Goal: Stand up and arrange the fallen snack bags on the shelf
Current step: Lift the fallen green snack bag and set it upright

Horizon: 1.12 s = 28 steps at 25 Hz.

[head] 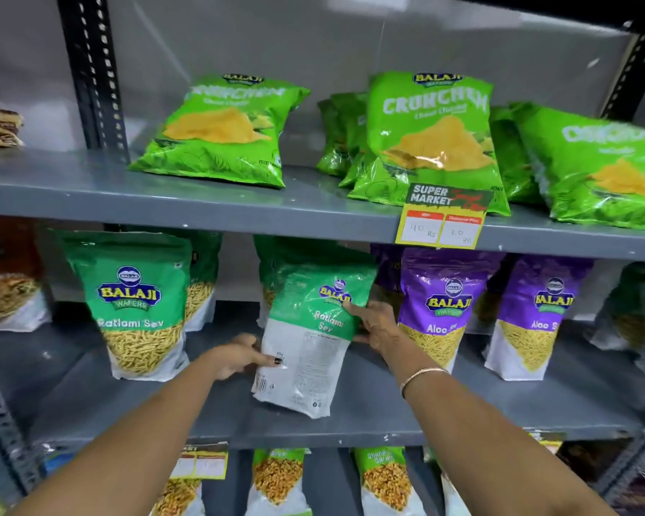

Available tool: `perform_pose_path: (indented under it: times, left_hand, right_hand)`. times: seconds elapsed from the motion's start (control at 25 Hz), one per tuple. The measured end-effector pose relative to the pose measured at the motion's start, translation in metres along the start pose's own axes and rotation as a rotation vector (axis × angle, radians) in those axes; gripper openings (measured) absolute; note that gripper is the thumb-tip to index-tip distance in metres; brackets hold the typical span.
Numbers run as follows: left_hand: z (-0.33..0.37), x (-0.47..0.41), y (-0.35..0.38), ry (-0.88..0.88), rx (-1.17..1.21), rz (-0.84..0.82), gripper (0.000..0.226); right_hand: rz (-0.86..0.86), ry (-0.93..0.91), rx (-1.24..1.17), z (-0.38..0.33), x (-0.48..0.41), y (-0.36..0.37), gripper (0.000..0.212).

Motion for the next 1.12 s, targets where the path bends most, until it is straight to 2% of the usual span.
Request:
perform_pose_path:
  times: [0.16, 0.32, 0.4, 0.48, 0.56, 0.6, 0.68, 0.76, 0.88, 0.92, 1.0, 1.12]
  left_hand:
    - [-0.002, -0.014, 0.008, 0.136, -0.008, 0.273, 0.037]
    - [-0.013, -0.023, 0.023, 0.189, 0.042, 0.407, 0.052]
    - [-0.015, -0.023, 0.027, 0.195, 0.084, 0.455, 0.052]
    - [-0.018, -0.025, 0.029, 0.185, 0.065, 0.450, 0.060]
    - [-0.019, -0.027, 0.035, 0.171, 0.017, 0.423, 0.075]
    - [-0.016, -0.025, 0.039, 0.158, -0.022, 0.420, 0.084]
    - [-0.012, -0.021, 0.052, 0.115, -0.137, 0.442, 0.089]
    - [-0.006, -0.015, 0.064, 0.097, -0.207, 0.443, 0.089]
    - [0.001, -0.013, 0.072, 0.111, -0.146, 0.299, 0.100]
    - [0.003, -0.013, 0.073, 0.126, -0.078, 0.243, 0.095]
    - [0.011, -0.005, 0.074, 0.177, -0.022, 0.188, 0.068]
    - [0.017, 0.002, 0.067, 0.133, -0.108, 0.128, 0.058]
  right_hand:
    - [0.043, -0.192, 0.104, -0.018, -0.010, 0.018, 0.017]
    - [0.035, -0.274, 0.184, -0.001, -0.023, 0.021, 0.018]
    - [0.034, -0.282, 0.318, 0.009, -0.025, 0.017, 0.030]
    - [0.079, -0.242, 0.459, 0.027, -0.021, 0.010, 0.040]
    - [0.066, -0.193, 0.563, 0.054, -0.011, 0.005, 0.029]
    - [0.040, -0.166, 0.611, 0.071, -0.008, 0.007, 0.032]
    - [-0.083, -0.120, 0.660, 0.101, 0.001, 0.015, 0.043]
    - [-0.142, -0.127, 0.611, 0.116, 0.009, 0.026, 0.054]
    - [-0.130, -0.146, 0.650, 0.123, 0.009, 0.037, 0.083]
    - [-0.117, -0.148, 0.674, 0.122, 0.009, 0.040, 0.089]
    - [-0.085, -0.140, 0.635, 0.123, 0.010, 0.043, 0.095]
    - [-0.024, -0.141, 0.566, 0.122, 0.007, 0.042, 0.077]
Point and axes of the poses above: each hand's wrist, its own x-axis away from the middle knuckle, its own y-axis out of the palm, z = x × y, the point moved 1 cm from there along -x, towards the middle knuckle, and after that the axes turned 3 degrees about x, right-handed, at the moved point
